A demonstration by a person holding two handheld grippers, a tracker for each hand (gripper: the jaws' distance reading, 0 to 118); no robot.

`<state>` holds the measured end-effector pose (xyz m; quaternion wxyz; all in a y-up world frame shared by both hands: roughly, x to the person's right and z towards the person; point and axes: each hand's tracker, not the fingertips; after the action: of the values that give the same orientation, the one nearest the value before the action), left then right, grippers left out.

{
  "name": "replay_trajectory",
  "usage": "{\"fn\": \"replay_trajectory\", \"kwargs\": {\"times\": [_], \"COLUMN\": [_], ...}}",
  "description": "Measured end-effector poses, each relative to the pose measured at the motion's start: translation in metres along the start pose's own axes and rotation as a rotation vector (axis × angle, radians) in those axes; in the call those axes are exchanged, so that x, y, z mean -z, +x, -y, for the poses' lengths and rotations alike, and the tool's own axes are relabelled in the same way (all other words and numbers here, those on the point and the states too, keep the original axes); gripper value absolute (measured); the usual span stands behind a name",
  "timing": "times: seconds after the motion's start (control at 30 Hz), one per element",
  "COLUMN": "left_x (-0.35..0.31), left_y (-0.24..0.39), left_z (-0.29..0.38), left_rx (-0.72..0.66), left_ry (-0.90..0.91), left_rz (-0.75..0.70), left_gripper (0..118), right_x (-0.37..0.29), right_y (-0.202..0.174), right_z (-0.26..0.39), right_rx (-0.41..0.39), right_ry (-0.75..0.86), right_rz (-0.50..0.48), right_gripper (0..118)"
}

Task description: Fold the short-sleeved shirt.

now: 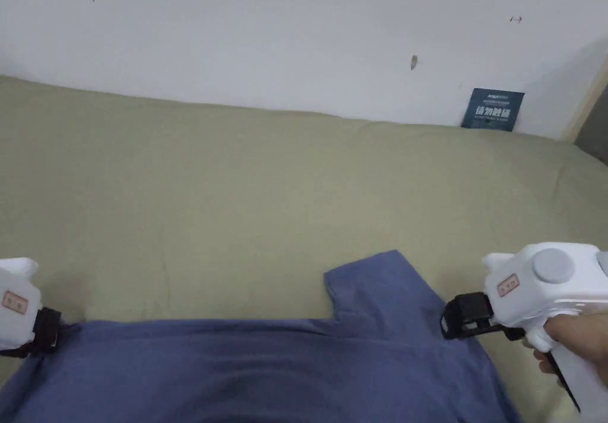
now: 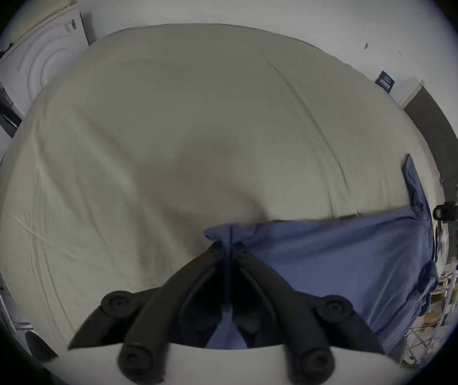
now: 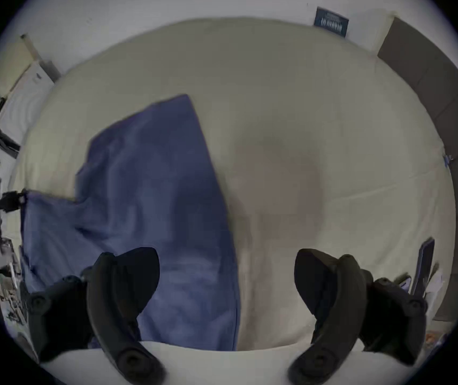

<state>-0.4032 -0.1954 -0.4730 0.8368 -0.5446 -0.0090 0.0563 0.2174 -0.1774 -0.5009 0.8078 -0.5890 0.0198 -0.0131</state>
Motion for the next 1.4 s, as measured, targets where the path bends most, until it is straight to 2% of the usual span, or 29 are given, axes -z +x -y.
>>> {"fn": "replay_trajectory", "kwargs": {"times": [0.03,0.07,0.1,0.13,0.17,0.23,0.33,0.43,0.6,0.7,0.77,0.8,1.0,1.2,1.3,1.33,1.37,1.4], "left_x": [0.001,0.003,0.003,0.003,0.004,0.001,-0.006,-0.032,-0.100,-0.140,-0.158,-0.165,-0.176,-0.150,-0.132,-0.127,-0.121,-0.117], "left_y": [-0.001,-0.002,0.002,0.003,0.002,0.001,-0.004,-0.007,-0.005,-0.003,-0.008,-0.011,-0.037,-0.068,-0.072,-0.071,-0.070,-0.069], "left_z": [0.000,0.001,0.001,0.002,0.002,0.001,0.002,0.004,0.027,0.056,0.077,0.090,0.171,0.238,0.259,0.264,0.269,0.273], "left_rx": [-0.006,-0.005,-0.001,0.006,0.008,0.003,-0.001,-0.013,0.090,0.192,0.173,0.168,0.151,0.059,0.035,0.041,0.042,0.048], "left_ry": [-0.001,0.001,0.001,0.003,0.002,0.005,0.009,0.058,0.173,0.280,0.269,0.278,0.258,0.152,0.126,0.125,0.111,0.110], "left_rz": [0.002,0.001,0.002,0.003,0.005,0.015,0.043,0.101,0.135,0.127,0.147,0.158,0.178,0.197,0.206,0.204,0.201,0.197], "left_gripper": [5,5,5,5,5,5,5,5,5,5,5,5,5,5,5,5,5,5], "right_x": [0.005,0.007,0.009,0.018,0.020,0.009,-0.011,-0.050,-0.131,-0.168,-0.185,-0.188,-0.191,-0.163,-0.142,-0.134,-0.128,-0.122], "right_y": [-0.001,-0.002,-0.005,0.000,-0.003,-0.006,-0.008,-0.016,-0.029,-0.034,-0.035,-0.035,-0.026,0.000,0.005,0.004,0.002,-0.001], "right_z": [-0.003,-0.005,-0.007,-0.012,-0.012,-0.012,-0.007,0.003,0.042,0.082,0.113,0.128,0.233,0.315,0.337,0.339,0.342,0.343], "right_rx": [0.013,0.035,0.061,0.094,0.098,0.140,0.110,0.057,-0.052,-0.082,-0.081,-0.092,-0.020,0.132,0.160,0.138,0.140,0.127], "right_ry": [0.014,0.023,0.015,-0.022,-0.060,-0.038,0.015,0.118,0.253,0.327,0.348,0.358,0.394,0.318,0.284,0.242,0.219,0.204], "right_rz": [-0.001,-0.019,-0.032,-0.041,0.079,0.036,0.000,-0.025,-0.085,-0.117,-0.138,-0.182,-0.195,-0.171,-0.160,-0.173,-0.133,-0.134], "right_gripper": [101,91,70,31,0,0,0,0,0,0,0,0,0,0,0,0,0,0]}}
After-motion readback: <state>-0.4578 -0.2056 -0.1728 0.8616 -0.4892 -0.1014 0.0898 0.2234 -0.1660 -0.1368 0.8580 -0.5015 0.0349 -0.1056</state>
